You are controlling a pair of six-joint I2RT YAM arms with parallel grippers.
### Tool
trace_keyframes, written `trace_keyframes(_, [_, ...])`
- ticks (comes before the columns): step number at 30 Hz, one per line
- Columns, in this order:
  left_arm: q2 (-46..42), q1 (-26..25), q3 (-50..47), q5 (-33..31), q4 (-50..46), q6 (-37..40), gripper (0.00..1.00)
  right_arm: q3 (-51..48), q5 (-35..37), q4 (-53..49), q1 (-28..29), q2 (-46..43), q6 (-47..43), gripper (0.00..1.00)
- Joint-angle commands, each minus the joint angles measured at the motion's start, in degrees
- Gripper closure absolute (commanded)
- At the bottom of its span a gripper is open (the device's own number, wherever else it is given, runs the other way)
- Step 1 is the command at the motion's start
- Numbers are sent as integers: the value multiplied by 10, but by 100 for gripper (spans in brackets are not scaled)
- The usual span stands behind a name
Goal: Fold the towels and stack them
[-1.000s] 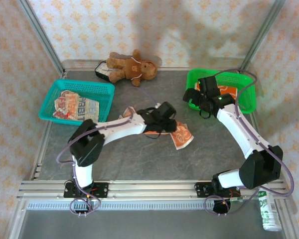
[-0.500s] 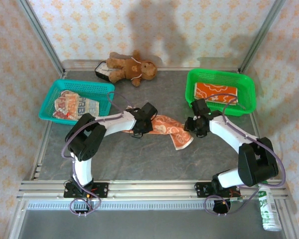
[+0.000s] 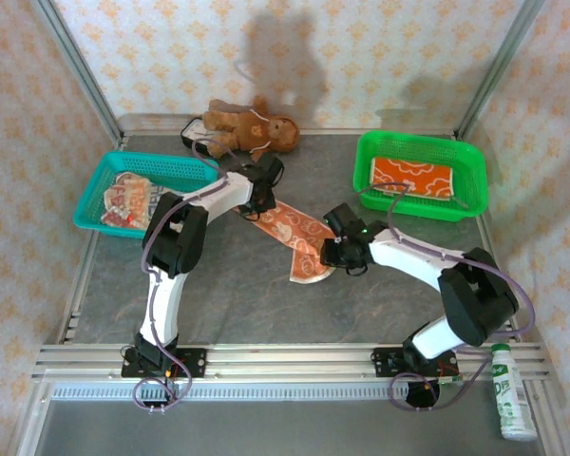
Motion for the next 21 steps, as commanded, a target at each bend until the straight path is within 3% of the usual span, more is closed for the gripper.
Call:
trace_keyframes(1, [-34,1,24,-39,-61,43,89,25,44,-4,3,-6,15,64])
trace_keyframes(7, [-182,-24,-127,20,-25,-10,74,28,133,-29,-11,-33,-1,79])
trace_keyframes(14, [-297,-149,-289,33,16,-123,73,35,140,-20,-62,3,-32,78])
trace_keyframes(21, [-268,-245,-332,51,71,-188,73,46,146,-3,-90,40,-45,67])
